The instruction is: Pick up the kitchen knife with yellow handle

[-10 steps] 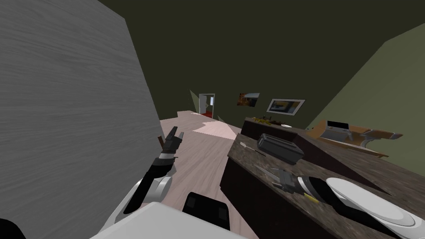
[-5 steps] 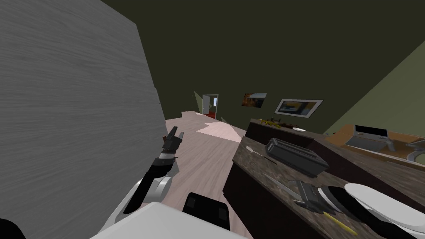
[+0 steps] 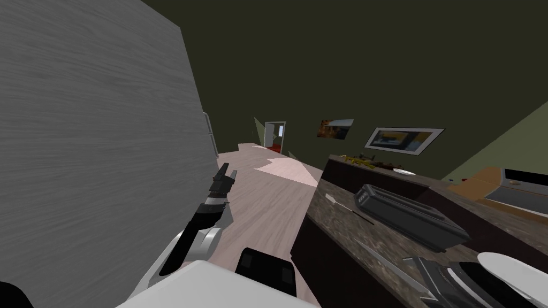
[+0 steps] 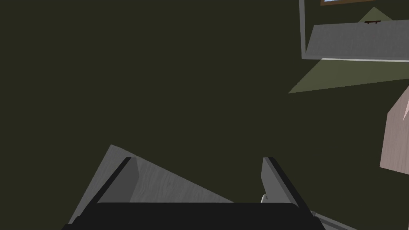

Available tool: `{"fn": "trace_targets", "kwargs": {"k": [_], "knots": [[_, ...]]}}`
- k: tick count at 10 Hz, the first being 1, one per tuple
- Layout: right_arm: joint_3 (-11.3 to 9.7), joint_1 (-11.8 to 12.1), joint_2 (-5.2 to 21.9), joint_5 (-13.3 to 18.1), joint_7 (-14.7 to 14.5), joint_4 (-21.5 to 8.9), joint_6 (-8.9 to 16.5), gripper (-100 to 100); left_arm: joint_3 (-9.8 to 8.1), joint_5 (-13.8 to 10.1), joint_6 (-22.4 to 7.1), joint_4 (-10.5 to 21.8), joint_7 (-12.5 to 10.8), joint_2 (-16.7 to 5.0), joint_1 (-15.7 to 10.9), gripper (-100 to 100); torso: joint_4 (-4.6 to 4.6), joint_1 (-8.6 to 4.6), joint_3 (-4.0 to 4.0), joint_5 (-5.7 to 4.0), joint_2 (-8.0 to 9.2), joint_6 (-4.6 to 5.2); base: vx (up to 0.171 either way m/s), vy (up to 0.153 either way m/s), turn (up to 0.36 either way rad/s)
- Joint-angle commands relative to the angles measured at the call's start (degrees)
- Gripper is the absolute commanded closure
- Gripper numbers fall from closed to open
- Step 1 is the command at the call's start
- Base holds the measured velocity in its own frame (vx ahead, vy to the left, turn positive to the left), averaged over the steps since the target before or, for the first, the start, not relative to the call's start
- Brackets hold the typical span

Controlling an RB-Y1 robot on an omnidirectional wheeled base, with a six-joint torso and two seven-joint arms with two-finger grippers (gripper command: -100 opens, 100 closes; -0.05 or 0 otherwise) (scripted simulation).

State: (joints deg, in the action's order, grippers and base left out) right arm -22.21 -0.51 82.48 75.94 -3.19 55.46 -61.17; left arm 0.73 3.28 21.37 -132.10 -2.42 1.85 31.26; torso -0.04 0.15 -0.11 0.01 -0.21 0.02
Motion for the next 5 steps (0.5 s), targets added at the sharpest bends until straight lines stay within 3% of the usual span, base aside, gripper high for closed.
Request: {"fn": "trace_targets", "kwargs": {"k": [1,5], "knots": [[-0.8,-0.7,-0.1,1.0,-0.7,-2.9,-1.7,-100,0.00,0.0,0.0,0.0,0.0,0.0,0.0,0,0.00,0.00,0.00,0.00,0.00,0.00,0.072,0.037,0.103],[-2.2,-0.7,0.0,2.5,-0.9,-5.8,-3.7,-100,0.00,0.0,0.0,0.0,0.0,0.0,0.0,0,0.02,-0.05,0.06,-0.01,0.11,0.04,0.032,0.018,0.039]]}}
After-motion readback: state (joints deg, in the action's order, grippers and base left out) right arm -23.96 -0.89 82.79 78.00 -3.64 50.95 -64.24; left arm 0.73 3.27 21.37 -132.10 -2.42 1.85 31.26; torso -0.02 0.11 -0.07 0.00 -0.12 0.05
